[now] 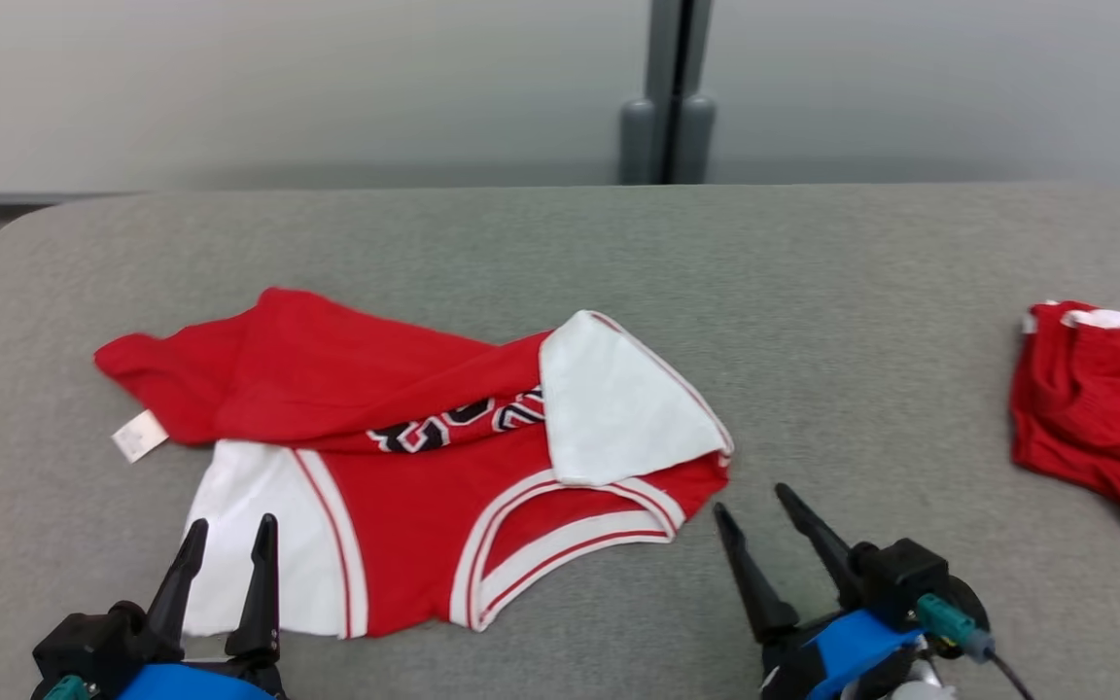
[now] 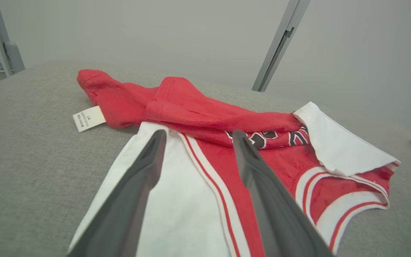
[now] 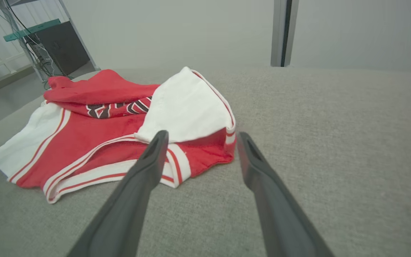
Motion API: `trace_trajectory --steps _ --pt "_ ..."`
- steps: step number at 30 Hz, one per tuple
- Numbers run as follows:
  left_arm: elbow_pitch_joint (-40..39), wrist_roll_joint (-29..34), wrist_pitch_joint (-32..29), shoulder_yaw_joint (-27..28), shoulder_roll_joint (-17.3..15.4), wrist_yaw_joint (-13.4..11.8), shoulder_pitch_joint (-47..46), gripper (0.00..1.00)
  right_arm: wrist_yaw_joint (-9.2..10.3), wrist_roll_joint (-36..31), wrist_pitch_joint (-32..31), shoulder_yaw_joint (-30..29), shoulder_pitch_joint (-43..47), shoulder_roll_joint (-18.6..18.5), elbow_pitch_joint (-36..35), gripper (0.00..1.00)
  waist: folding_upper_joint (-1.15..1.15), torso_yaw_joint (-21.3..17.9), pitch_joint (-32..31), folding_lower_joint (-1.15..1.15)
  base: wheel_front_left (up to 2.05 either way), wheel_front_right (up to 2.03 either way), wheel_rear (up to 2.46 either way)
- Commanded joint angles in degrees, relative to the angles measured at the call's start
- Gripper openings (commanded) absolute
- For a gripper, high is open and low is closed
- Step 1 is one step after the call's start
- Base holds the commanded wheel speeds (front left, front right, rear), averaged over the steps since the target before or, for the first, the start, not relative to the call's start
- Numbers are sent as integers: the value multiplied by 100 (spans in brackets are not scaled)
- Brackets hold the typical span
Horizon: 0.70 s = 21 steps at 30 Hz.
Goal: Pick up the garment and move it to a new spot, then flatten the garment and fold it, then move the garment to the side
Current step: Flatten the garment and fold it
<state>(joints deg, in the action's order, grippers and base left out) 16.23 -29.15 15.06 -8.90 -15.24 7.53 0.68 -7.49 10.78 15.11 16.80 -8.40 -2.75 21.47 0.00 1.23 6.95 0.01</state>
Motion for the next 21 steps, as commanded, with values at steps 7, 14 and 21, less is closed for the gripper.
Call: trace_trajectory --steps 7,14,21 --pt "74 -231 14 -309 -248 -11 -211 100 -1 302 4 -499 -421 -27 1028 100 0 849 392 -1 0 0 0" --pt "81 -433 14 -423 -341 -11 -319 100 -2 497 -5 -582 -645 -11 1759 100 0 1273 544 -1 0 0 0" --pt "67 -564 14 -536 -407 -10 -400 100 -14 455 -48 -77 -820 28 2282 0 0 1441 667 -1 0 0 0"
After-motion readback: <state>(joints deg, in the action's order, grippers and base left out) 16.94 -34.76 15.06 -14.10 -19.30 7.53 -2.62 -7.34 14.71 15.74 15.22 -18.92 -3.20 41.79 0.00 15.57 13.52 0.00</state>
